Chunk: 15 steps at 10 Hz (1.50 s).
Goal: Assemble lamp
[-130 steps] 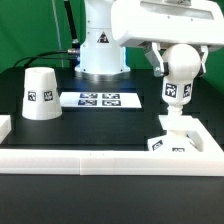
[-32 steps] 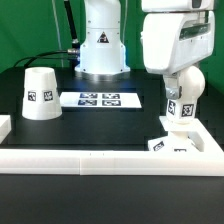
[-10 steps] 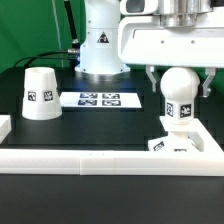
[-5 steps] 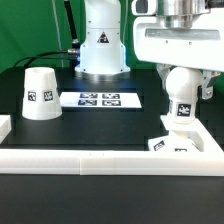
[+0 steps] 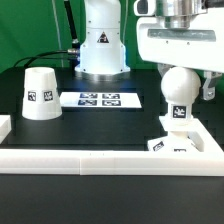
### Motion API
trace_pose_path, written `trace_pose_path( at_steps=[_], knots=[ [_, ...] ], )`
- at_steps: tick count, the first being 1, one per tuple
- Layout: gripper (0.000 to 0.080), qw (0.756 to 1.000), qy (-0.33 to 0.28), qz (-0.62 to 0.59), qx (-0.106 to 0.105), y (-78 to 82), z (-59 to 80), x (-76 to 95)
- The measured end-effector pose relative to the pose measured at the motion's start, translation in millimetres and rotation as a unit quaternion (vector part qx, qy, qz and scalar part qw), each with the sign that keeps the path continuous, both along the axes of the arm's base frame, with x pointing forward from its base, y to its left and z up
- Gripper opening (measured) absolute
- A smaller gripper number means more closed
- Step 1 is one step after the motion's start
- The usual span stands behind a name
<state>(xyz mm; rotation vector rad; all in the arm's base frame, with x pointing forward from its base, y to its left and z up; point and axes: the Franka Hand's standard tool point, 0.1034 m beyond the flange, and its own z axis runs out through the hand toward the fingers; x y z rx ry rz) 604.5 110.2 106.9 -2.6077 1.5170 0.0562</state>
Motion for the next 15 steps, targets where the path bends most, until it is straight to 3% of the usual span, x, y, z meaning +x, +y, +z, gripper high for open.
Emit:
trace_pose_path(
  at_steps=[5,6,11,15],
  knots=[
    [0.0698,0.980,-0.026,0.197,-0.009,-4.5,-0.3,0.7],
    [0.0698,0.954,-0.036,0.295,-0.023,-5.1,0.2,1.4],
    [0.0698,0.882,-0.055,0.467,-0.029,-5.2,0.0,1.5],
    [0.0698,0.751,-0.066,0.654,-0.053,-2.8,2.1,4.3]
  ],
)
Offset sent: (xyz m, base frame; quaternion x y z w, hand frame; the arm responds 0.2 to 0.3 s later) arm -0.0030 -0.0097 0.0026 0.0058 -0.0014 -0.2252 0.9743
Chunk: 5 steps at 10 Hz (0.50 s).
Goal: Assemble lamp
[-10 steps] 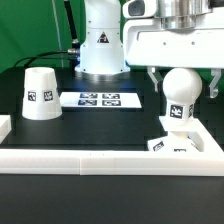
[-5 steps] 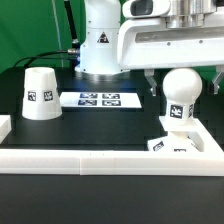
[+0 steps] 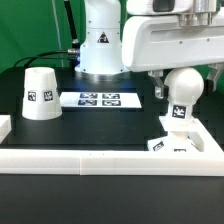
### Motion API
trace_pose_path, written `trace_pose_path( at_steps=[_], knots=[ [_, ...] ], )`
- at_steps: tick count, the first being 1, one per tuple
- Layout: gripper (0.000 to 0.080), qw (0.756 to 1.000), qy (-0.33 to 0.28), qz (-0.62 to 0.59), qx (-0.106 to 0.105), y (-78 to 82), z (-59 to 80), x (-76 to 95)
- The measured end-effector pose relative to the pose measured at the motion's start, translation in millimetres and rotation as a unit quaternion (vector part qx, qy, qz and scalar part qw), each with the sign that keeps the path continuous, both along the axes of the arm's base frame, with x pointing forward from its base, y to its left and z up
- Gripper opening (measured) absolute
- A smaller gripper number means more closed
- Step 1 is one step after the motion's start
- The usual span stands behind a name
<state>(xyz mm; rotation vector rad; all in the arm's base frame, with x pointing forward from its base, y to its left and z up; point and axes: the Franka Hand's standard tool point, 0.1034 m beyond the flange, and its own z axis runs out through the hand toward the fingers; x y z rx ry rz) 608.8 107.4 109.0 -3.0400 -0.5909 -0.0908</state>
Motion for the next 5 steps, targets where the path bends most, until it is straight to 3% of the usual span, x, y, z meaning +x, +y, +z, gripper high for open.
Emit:
trace_pose_path(
  at_steps=[5],
  knots=[
    [0.0698,0.977,-0.007,0.214,-0.016,-2.3,1.3,2.4]
  ],
)
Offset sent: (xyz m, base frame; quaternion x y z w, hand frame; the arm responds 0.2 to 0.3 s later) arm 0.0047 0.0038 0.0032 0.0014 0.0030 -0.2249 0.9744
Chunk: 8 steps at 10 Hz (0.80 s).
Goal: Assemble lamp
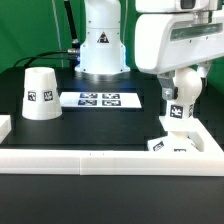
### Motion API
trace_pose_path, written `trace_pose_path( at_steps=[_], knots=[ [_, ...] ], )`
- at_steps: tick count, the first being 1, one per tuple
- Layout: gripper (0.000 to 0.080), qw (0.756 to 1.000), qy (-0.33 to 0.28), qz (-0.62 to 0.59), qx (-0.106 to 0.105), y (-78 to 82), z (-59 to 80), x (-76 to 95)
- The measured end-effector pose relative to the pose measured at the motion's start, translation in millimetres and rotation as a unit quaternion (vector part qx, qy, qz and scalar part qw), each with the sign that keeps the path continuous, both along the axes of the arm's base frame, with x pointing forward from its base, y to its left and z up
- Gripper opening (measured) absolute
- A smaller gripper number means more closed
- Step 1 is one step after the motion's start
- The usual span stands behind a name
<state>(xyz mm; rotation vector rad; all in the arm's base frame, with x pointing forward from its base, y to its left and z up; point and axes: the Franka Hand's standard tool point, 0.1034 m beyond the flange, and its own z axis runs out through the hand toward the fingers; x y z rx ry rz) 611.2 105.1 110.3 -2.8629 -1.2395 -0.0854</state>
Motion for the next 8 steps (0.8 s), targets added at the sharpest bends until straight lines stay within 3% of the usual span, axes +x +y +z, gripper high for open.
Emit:
trace_pose_path(
  at_steps=[8],
  knots=[
    [0.0698,0.978,-0.008,0.207,-0.024,-4.6,-0.3,0.6]
  ],
)
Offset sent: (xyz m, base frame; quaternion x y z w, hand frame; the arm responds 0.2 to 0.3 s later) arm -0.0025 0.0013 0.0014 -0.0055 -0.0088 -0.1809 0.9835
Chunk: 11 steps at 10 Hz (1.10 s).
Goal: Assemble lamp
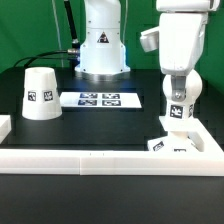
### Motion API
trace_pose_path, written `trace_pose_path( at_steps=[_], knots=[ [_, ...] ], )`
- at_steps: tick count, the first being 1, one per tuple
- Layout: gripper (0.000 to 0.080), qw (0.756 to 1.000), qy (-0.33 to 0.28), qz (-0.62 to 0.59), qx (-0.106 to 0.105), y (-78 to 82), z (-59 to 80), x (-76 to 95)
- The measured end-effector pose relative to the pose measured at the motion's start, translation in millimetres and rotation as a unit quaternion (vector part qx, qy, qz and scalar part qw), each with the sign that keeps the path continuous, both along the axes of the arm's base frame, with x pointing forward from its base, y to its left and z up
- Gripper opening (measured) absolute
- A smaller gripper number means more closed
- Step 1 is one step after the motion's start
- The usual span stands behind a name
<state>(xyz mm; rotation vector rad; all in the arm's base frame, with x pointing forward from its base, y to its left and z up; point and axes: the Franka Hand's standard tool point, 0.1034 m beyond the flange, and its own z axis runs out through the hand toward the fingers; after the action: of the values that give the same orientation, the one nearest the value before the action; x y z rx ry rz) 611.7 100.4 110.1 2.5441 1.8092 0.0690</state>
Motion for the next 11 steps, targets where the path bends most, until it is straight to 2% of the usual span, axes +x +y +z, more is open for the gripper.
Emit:
trace_pose_path(
  at_steps=[1,2,3,6,8,10,11],
  knots=[
    [0.0698,1.000,0.000,0.004,0.000,-0.1,0.0,0.0],
    [0.0608,1.000,0.000,0.002,0.000,-0.5,0.0,0.1],
    [0.0576,1.000,0.000,0.002,-0.001,-0.6,0.0,0.1],
    [0.0576,0.999,0.000,-0.036,0.003,-0.9,-0.1,0.2],
    [0.0576,0.992,0.001,-0.125,0.007,-0.8,0.0,0.4],
    [0.0577,0.977,0.002,-0.213,0.012,-0.6,0.0,0.3],
    [0.0577,0.960,0.002,-0.279,0.015,-0.7,0.0,0.5]
  ],
)
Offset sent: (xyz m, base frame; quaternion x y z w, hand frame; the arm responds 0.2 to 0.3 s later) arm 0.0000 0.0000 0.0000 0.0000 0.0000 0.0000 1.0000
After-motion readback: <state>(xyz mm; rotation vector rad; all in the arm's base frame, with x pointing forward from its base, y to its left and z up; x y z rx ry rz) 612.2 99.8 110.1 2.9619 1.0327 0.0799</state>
